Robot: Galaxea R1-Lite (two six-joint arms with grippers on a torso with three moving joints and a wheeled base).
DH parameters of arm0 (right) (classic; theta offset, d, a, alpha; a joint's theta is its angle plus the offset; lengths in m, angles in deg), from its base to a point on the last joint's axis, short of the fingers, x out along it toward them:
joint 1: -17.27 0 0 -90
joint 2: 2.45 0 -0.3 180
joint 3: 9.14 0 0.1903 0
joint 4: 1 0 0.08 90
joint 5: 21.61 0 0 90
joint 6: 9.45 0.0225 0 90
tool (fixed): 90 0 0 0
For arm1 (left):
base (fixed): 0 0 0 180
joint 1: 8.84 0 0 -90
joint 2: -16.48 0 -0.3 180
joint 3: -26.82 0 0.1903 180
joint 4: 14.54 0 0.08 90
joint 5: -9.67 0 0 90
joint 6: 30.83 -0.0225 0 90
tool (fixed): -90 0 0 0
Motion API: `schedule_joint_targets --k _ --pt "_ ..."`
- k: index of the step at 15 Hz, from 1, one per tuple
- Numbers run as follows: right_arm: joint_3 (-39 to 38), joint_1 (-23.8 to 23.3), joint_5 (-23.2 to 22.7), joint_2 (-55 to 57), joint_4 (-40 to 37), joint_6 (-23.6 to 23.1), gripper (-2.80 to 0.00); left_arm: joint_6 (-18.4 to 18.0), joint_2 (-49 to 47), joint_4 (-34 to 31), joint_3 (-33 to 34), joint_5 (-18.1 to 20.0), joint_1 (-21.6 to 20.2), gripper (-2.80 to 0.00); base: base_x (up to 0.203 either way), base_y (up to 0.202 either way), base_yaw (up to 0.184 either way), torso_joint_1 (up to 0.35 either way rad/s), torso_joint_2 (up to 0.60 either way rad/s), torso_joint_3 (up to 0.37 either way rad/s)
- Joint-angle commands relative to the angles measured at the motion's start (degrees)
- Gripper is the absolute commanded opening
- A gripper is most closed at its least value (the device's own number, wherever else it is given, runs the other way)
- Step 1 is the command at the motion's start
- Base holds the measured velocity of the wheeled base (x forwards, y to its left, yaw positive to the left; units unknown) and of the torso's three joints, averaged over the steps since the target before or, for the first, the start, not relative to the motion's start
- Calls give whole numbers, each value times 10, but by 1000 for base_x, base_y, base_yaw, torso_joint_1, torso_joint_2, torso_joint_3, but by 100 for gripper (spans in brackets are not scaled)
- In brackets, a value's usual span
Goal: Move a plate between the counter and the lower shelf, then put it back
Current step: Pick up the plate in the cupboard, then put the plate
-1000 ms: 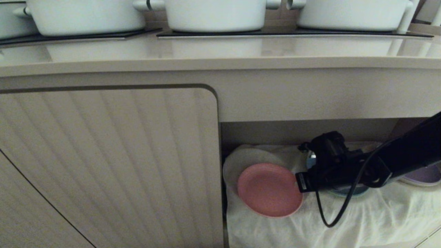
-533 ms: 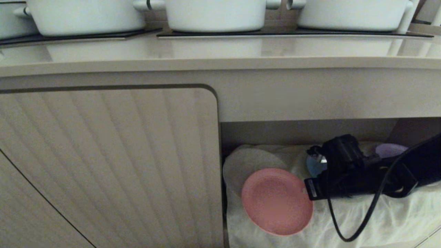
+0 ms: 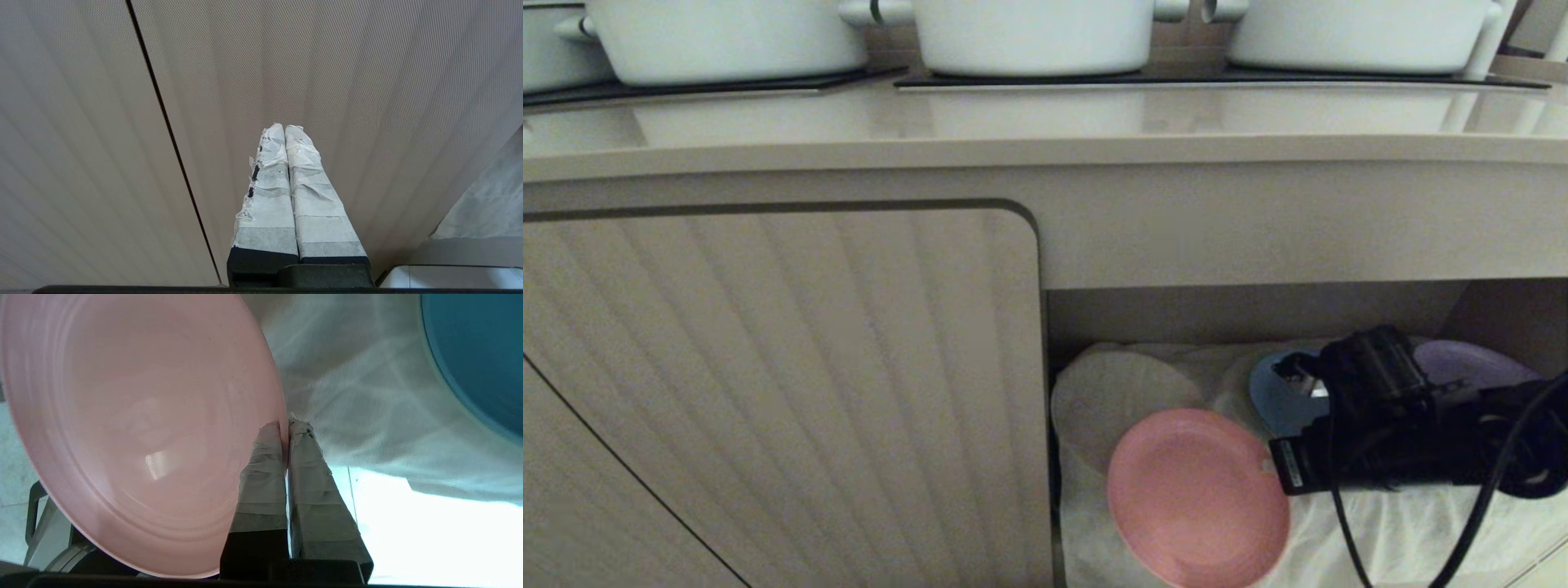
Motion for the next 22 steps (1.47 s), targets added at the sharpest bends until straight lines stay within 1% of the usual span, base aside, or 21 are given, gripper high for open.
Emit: schedule_joint_targets --k 1,6,11,15,22 --pt "-14 0 0 -21 1 1 -280 0 0 0 0 0 0 -280 0 0 0 0 0 0" --pt "-56 -2 -1 -65 -2 1 -280 0 0 0 0 0 0 -280 0 0 0 0 0 0" --pt "-115 -10 0 -131 -14 2 -280 0 0 0 0 0 0 -280 0 0 0 0 0 0" --pt "-147 -19 7 -193 -60 3 -280 0 0 0 0 0 0 -280 0 0 0 0 0 0" --pt "-170 -41 7 -306 -189 7 -280 0 0 0 0 0 0 -280 0 0 0 0 0 0"
